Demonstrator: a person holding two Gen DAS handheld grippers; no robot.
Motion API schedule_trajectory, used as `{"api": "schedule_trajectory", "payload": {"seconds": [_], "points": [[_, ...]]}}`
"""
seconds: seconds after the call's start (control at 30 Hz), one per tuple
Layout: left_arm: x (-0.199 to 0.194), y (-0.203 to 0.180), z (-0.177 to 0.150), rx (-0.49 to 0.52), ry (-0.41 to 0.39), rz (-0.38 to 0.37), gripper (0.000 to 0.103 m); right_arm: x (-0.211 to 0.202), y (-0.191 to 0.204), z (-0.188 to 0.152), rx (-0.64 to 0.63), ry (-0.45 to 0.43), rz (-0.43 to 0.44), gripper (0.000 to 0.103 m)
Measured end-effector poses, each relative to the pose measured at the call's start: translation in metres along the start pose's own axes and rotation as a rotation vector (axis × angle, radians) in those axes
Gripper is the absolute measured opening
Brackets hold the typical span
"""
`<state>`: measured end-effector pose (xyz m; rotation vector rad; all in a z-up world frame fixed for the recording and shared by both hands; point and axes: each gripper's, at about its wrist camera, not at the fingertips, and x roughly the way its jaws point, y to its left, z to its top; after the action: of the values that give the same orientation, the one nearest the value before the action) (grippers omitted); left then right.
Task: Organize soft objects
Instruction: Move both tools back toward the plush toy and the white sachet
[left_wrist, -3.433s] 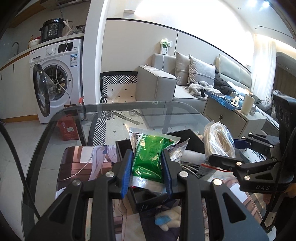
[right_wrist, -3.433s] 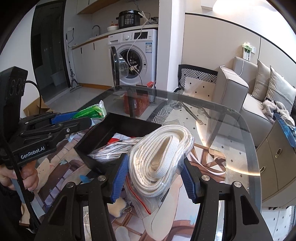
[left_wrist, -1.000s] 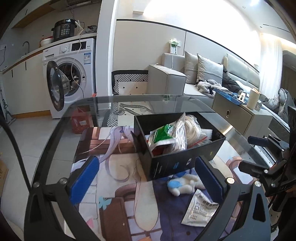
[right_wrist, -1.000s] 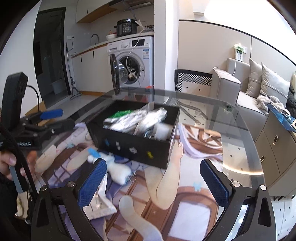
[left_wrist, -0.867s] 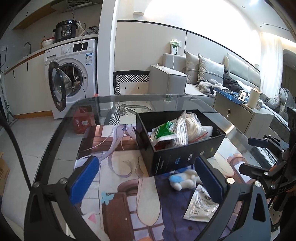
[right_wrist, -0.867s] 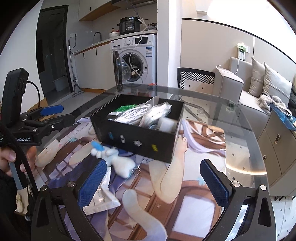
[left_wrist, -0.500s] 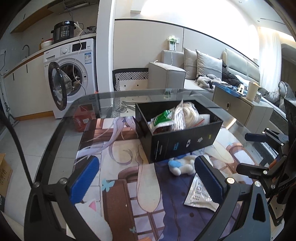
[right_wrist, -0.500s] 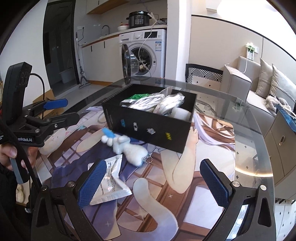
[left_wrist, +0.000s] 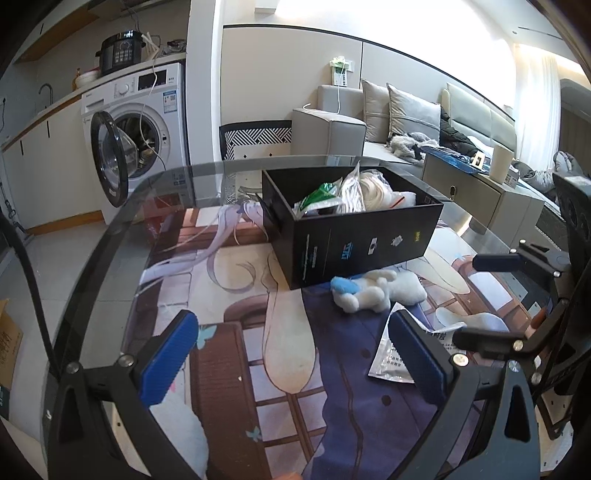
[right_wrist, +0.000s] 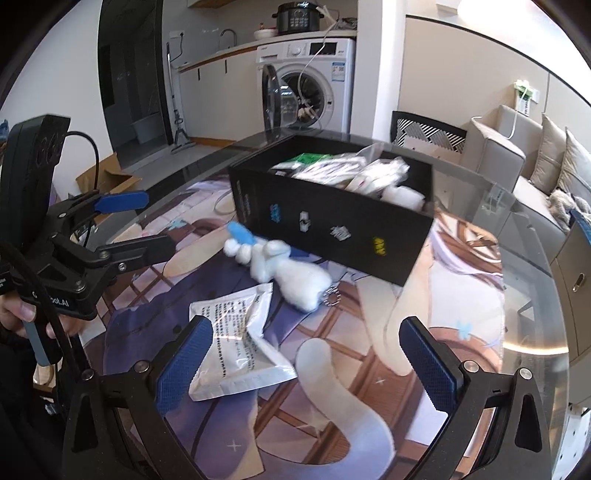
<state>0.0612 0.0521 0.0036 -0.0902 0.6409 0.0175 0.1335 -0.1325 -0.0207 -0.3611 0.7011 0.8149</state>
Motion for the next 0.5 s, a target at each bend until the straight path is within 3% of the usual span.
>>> {"api": "schedule_trajectory", "payload": {"seconds": [0.5], "points": [[0.004, 0.013, -0.004, -0.035, 0.019, -0.01, 0.103, 0.024, 0.021, -0.003, -0.031, 0.077, 0.071, 0.103]]}}
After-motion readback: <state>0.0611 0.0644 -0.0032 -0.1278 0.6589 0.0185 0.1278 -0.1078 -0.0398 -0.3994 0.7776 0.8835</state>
